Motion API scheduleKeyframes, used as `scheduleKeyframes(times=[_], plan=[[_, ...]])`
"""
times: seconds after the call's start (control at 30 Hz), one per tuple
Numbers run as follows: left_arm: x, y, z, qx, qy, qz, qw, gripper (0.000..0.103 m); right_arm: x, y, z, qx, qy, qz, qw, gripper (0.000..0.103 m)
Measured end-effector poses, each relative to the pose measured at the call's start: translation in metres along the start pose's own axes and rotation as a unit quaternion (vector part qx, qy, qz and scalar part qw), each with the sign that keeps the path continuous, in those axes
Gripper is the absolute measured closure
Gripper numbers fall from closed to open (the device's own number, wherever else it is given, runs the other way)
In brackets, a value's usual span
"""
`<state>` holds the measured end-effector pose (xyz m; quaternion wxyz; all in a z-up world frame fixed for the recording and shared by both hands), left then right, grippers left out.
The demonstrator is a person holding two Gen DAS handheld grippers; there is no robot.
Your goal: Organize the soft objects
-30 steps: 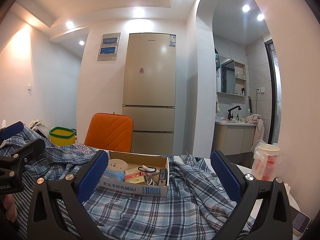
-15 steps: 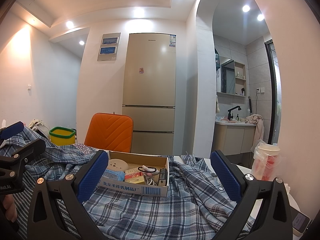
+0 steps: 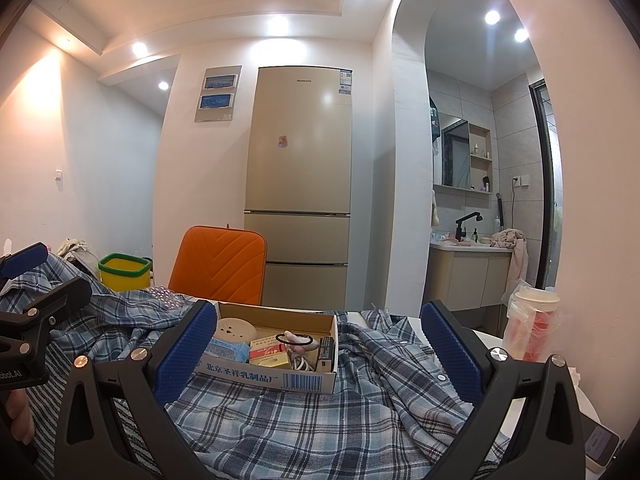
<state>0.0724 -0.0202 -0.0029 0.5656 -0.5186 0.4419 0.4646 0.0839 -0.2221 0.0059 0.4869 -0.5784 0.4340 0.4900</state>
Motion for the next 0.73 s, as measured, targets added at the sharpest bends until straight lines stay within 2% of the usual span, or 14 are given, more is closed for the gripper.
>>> scheduleKeyframes(times=[0.73], plan=[[-0.0014, -0.0005, 0.0005, 0.0, -0.001, -0.003, 1.0, 0.0, -0.0008, 0.0003, 0.0001, 0.0, 0.001, 0.0, 1.0, 0.0]])
Point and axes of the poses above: each gripper's, at about its wrist camera, not at the fingertips, and y roughly against the way its jaws point, z to its left, x to its underside, the point moved 9 cm from there along -y, roughly the way its jaws point, and after that the axes turned 13 degrees about -z, right-handed, at the moved point
